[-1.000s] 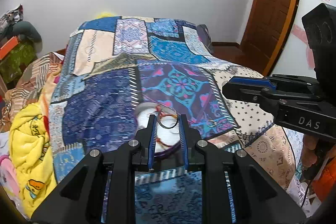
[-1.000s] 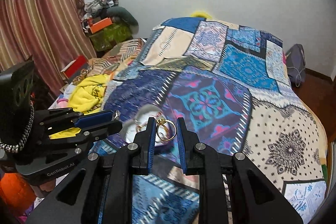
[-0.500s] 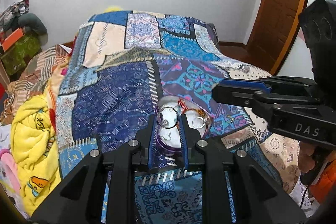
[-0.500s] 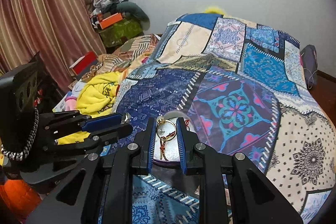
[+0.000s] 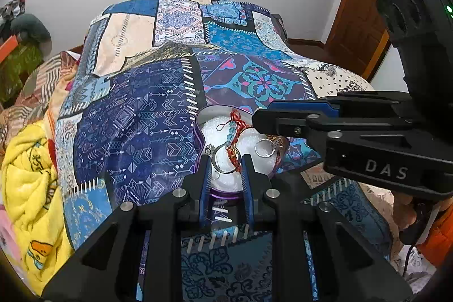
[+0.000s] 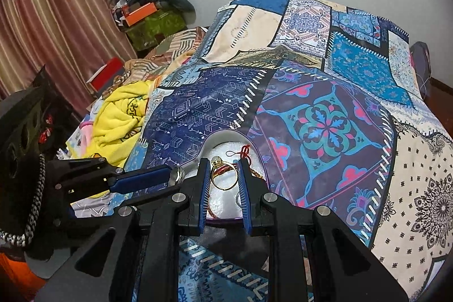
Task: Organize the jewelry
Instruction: 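Lower both gold rings into the heart-shaped tin and open both tools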
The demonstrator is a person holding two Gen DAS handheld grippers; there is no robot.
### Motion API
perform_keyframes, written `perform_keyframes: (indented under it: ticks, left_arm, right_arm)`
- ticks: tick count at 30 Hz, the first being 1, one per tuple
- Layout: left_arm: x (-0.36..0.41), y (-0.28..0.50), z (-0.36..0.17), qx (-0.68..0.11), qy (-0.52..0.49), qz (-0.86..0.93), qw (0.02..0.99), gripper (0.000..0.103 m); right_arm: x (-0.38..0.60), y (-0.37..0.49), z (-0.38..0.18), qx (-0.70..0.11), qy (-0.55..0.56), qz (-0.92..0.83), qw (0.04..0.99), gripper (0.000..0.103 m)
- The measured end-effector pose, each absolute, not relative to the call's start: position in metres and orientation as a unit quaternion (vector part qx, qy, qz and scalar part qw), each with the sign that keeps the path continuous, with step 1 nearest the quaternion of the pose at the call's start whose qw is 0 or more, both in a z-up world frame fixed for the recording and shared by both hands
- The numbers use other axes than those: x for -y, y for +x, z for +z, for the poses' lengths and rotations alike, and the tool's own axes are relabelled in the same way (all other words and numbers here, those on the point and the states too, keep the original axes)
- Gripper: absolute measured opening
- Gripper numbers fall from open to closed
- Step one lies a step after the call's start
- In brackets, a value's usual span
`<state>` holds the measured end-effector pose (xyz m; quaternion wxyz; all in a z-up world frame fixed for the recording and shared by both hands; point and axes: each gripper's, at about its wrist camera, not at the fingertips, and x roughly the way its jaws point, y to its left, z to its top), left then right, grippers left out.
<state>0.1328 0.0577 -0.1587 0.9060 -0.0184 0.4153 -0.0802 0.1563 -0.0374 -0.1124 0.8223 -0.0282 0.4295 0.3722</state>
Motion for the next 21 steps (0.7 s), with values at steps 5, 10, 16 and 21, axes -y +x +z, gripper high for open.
perform_keyframes:
  ticks: [5,10,16,21]
  left_arm:
    - [-0.055,0.134,-0.16,-0.411,-0.011,-0.078,0.908,0.02]
    - [-0.059,0.137,-0.162,-0.413,-0.02,-0.069,0.908,0.021]
    - [-0.072,0.132,-0.156,-0.402,-0.027,-0.047,0.914,0.034]
    - [-0.079,0.125,-0.151,-0.392,-0.014,-0.024,0.919,0.038]
  right_arm:
    - [0.036,0.159,-0.115,-0.431,-0.028,0.37,0.823,0.018]
    - [0.038,0.162,-0.114,-0.429,-0.025,0.37,0.824,0.018]
    - [0.037,0.162,-0.114,-0.428,-0.029,0.371,0.824,0.018]
    - [0.031,0.16,-0.12,-0.436,-0.036,0.372,0.819,0.018]
